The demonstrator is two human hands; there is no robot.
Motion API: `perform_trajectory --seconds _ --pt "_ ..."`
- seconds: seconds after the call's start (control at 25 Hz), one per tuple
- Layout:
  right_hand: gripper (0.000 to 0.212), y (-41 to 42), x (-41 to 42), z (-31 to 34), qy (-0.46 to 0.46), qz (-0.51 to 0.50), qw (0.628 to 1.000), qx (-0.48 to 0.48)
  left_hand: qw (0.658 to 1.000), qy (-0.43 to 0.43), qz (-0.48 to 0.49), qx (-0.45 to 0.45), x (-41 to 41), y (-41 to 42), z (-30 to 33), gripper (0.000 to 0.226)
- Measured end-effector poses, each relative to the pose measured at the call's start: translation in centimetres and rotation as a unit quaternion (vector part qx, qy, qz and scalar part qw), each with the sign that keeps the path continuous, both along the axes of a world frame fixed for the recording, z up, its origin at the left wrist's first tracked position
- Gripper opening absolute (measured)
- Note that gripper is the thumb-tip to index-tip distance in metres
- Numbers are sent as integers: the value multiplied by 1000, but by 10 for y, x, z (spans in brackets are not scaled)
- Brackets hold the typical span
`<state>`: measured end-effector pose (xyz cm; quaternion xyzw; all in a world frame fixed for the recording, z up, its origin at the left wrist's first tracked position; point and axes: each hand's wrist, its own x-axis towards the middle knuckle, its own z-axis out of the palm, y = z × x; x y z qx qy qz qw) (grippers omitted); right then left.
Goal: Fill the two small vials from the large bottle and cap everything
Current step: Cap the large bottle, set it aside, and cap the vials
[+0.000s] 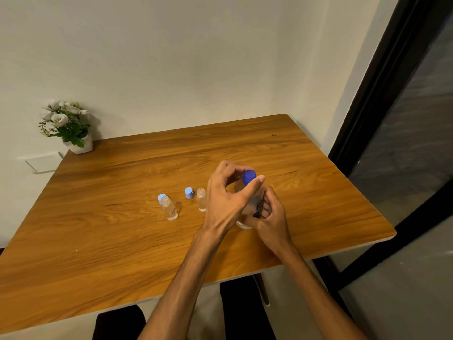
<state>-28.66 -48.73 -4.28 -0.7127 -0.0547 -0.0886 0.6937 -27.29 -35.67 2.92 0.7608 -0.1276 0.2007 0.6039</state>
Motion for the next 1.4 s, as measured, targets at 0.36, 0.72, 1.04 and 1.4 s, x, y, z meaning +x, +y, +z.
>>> perform_trajectory --seconds 0.36,0.72,1.04,1.4 --pt "66 -2 0 1 1 7 1000 -4 993 46 17 -108 1 -3 -3 27" --pt "69 -1 10 17 -39 -60 997 -28 995 -66 30 61 3 -3 17 21" --pt "69 39 64 77 -121 -80 982 -118 990 -42 113 -77 40 32 74 31" --pt "74 80 77 77 -96 -26 991 -94 993 -12 77 -85 55 80 73 15"
